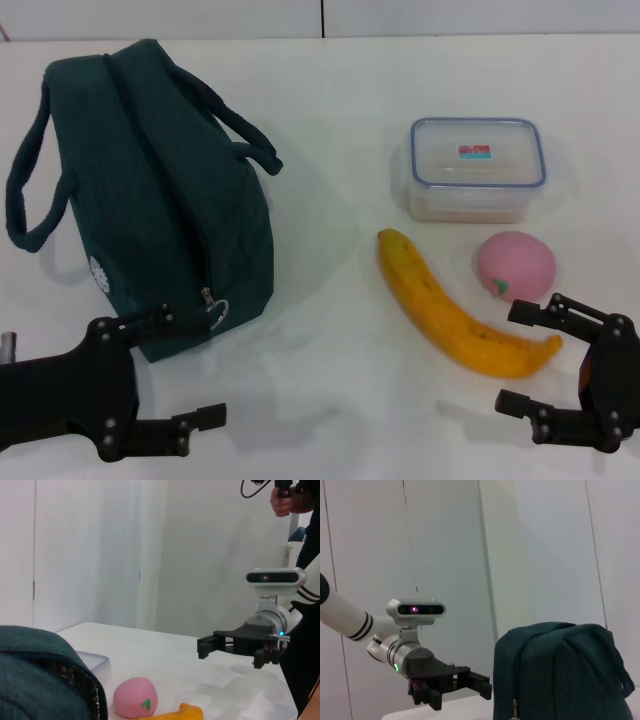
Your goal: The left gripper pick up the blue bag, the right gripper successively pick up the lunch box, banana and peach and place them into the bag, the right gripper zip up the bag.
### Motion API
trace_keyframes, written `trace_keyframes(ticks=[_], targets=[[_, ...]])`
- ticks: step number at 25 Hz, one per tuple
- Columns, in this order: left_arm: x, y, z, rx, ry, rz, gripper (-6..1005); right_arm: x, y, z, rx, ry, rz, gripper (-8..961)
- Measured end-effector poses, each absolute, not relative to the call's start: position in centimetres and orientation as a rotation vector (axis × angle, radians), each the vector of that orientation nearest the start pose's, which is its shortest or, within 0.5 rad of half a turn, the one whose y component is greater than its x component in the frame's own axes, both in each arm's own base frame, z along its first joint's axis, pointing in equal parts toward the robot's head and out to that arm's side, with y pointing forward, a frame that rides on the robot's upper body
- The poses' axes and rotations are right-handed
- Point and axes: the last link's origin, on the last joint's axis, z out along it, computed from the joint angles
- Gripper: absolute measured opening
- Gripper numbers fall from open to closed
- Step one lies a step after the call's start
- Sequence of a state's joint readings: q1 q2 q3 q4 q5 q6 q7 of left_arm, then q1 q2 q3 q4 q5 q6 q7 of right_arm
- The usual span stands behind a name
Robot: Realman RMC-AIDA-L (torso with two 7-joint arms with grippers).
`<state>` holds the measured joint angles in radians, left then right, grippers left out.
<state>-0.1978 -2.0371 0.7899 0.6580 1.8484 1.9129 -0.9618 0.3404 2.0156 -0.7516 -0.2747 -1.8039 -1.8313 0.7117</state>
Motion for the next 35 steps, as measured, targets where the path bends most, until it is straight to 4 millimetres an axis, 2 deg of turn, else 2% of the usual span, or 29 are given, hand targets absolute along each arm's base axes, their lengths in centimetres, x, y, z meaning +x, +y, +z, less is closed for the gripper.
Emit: trace_keyframes(ticks=[14,21,24,28,33,35], targets=[[-30.9,20.6,1.9,-2.776,-0.284,-0.942,888,29.7,22.2,-1.7,-2.663,0.228,1.102,870],[-29.2,20.4,2.6,-2.720,-0.350,-1.177,887,29.7,22.3,-1.7,-2.657,0.238,1.103,868],[-28.6,20.9,3.5,-2.649,-0.380,-1.278,887,29.7,22.3,-1.7,-2.657,0.241,1.103,868],[-28.5,22.1,5.6,-2.455,-0.488,-1.410,886,29.7,22.3,-1.7,-2.656,0.243,1.103,867],[-30.4,24.3,8.8,-2.122,-0.737,-1.480,885,29.7,22.4,-1.6,-2.648,0.246,1.105,866],[-31.0,25.3,9.4,-2.072,-0.828,-1.461,885,29.7,22.4,-1.6,-2.643,0.248,1.108,865]])
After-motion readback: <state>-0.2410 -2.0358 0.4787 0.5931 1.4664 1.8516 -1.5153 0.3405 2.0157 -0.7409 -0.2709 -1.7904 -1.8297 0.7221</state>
